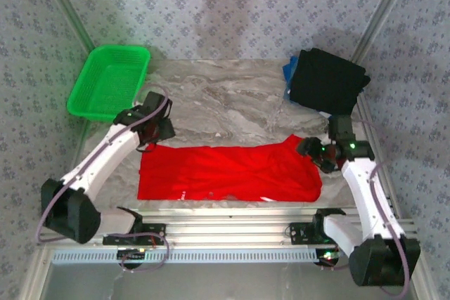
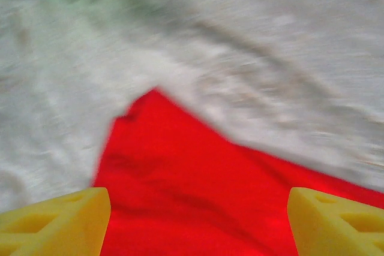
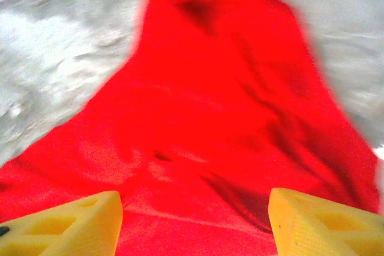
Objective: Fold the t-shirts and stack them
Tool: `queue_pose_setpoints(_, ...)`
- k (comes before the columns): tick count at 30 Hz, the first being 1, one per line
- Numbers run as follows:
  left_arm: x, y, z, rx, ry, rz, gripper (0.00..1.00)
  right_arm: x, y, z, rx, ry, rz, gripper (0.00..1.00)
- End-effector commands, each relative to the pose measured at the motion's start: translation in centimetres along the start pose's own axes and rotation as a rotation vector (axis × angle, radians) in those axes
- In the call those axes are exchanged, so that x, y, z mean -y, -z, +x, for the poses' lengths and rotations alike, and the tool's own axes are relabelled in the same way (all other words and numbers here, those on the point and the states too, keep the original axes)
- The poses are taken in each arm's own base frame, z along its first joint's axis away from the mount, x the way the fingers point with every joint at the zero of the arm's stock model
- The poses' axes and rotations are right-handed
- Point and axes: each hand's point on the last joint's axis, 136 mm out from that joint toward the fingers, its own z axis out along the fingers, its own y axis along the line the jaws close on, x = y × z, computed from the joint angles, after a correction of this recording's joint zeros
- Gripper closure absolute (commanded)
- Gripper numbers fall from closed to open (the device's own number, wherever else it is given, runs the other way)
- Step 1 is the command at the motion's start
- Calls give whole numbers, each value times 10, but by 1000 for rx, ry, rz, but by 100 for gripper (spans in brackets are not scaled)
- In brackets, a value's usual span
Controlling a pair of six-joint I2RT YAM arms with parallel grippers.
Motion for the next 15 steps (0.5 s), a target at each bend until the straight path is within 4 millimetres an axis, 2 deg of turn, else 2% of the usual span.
queue_pose_setpoints(1,71,1,-3,-39,-39,324,22,-40,-34,11,-204,230,-147,36)
queue_pose_setpoints(4,114,11,0,-47,-108,498,22,-41,-57,16,-288,305,-106,40)
queue_pose_setpoints(7,133,19,7,-58,-172,561,22,-40,-69,18,-324,339,-92,40)
queue_pose_setpoints(10,141,31,13,-49,-198,622,21,-37,-78,28,-380,403,-53,41)
queue_pose_setpoints(15,127,34,21,-40,-208,597,21,-31,-91,40,-418,444,-17,44)
